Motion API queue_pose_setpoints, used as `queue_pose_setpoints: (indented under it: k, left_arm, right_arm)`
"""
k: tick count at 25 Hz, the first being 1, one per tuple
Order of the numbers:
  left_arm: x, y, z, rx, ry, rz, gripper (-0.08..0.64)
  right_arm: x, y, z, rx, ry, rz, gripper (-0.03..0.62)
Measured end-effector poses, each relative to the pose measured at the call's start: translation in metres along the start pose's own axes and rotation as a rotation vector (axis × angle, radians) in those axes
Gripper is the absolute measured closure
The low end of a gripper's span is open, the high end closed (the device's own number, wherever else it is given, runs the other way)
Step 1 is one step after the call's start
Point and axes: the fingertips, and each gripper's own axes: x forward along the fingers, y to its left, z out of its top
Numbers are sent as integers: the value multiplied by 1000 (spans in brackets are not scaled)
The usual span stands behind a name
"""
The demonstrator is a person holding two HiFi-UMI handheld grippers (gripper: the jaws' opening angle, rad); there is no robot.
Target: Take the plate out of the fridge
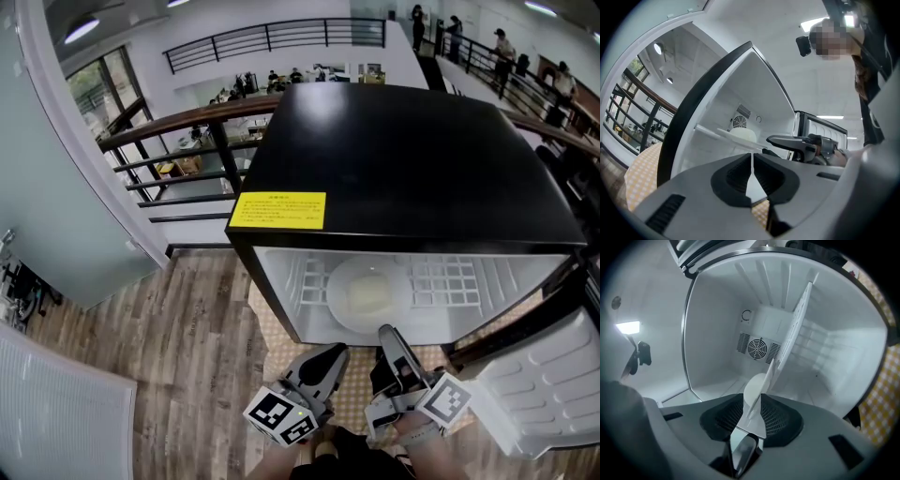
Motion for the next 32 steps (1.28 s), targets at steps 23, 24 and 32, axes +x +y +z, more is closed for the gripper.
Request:
queue_pose_setpoints:
  k: [23,24,32]
  left_arm:
    - [5,10,0,-3,2,26,554]
    - [4,11,1,-2,1,28,554]
    - [0,13,4,0,-9,40,554]
  right_arm:
    - [21,-27,7,272,-20,-125,514]
    - [21,-28,7,282,-23,-127,517]
    - [17,-31,4,331,-22,-145,534]
